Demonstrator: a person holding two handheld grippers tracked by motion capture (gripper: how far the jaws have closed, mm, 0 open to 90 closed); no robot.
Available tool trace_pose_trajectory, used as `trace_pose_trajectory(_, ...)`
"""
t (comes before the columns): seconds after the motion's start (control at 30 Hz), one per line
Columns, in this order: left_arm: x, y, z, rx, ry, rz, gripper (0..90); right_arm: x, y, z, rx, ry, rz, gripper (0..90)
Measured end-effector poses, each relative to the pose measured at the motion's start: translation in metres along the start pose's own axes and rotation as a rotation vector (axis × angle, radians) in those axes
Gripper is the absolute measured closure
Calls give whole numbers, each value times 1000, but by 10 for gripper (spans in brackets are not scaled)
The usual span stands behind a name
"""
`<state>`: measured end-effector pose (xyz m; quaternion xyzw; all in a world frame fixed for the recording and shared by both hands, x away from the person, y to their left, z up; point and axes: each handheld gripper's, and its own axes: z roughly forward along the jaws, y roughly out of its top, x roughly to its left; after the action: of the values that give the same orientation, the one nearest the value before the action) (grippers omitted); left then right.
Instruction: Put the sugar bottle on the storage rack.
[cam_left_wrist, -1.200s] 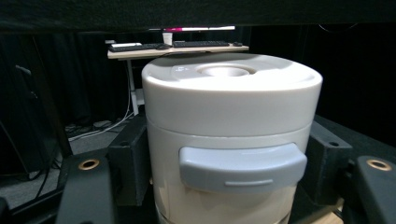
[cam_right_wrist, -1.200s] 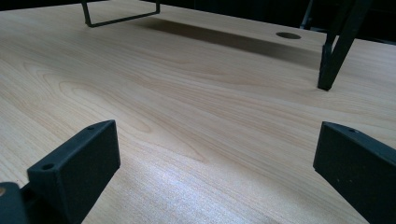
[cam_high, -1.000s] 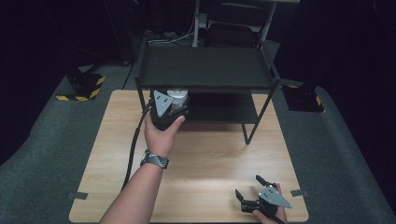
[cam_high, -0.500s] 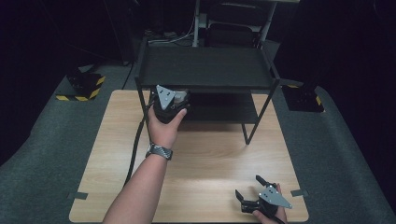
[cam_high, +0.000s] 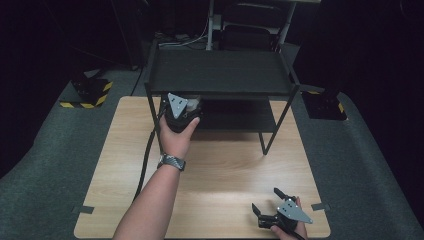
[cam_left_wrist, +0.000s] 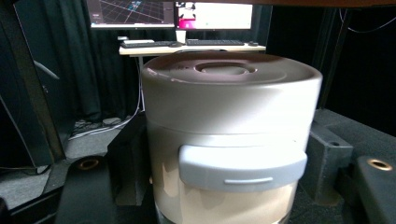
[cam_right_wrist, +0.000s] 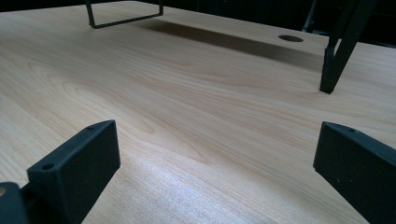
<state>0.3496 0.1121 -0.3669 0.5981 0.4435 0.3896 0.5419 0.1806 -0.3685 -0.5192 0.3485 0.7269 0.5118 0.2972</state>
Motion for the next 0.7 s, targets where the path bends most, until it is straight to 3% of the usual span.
trace_pose_trajectory(0.47,-2,4,0,13,8,18,294,0,0,0,-1,-2,3,5)
trace_pose_trajectory(0.7,-4,8,-4,27,27,13,99,0,0,0,-1,-1,0,4)
